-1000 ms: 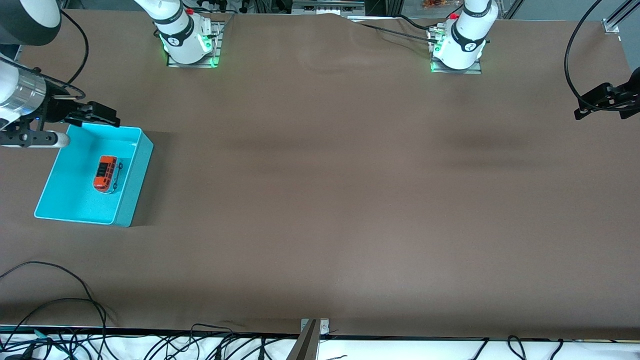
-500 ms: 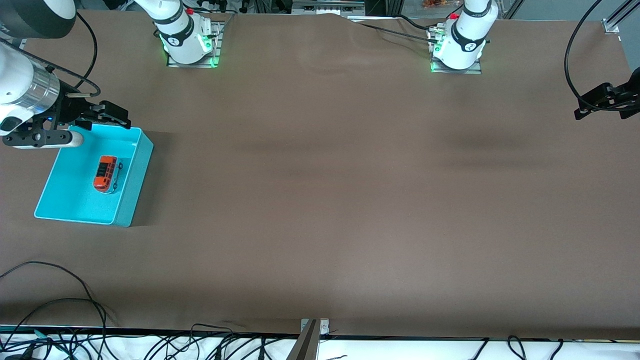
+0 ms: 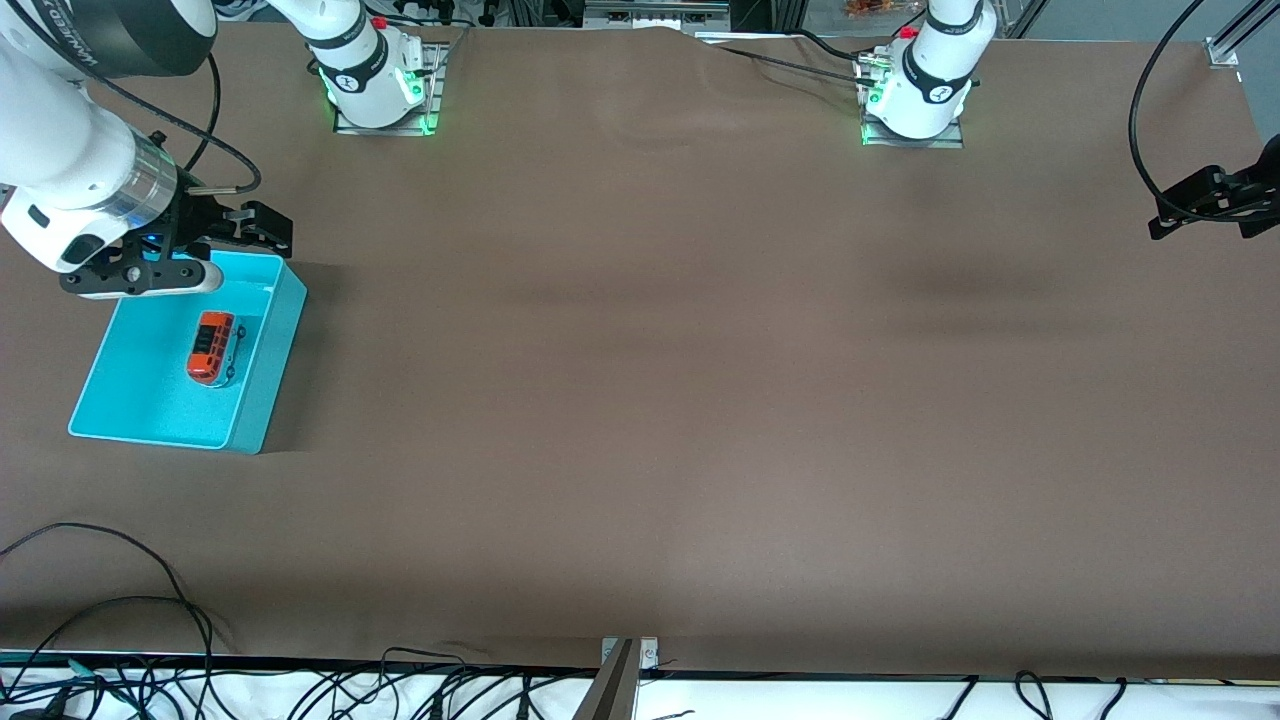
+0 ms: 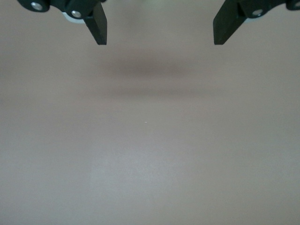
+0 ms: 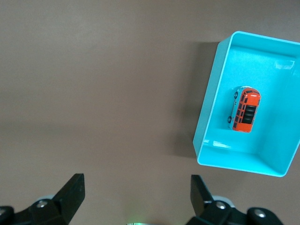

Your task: Wind up bus and store in blue box

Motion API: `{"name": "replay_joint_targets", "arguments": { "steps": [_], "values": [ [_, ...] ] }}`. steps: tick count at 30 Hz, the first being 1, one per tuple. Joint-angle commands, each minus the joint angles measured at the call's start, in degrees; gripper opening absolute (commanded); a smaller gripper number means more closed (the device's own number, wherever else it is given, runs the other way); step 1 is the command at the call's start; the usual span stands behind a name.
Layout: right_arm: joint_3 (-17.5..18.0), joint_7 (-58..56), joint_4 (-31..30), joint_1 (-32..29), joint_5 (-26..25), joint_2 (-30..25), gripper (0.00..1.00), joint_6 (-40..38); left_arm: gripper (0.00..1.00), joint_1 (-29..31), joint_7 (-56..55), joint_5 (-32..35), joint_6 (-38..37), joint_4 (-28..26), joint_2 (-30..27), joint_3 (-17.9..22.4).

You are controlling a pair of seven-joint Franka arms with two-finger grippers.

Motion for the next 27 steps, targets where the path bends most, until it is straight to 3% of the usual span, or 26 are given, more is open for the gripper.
{"name": "replay_joint_targets", "arguments": {
  "steps": [1, 27],
  "values": [
    [-0.19, 0.90, 4.05, 0.48, -1.08, 0.91, 1.00, -0.86, 1.00, 0.21, -0.44, 0.77, -1.35, 2.01, 0.90, -0.21],
    [-0.98, 0.63, 4.49, -0.13, -0.38, 1.08, 1.00, -1.21, 1.00, 0.21, -0.44, 0.77, -1.35, 2.01, 0.90, -0.21]
  ]
}}
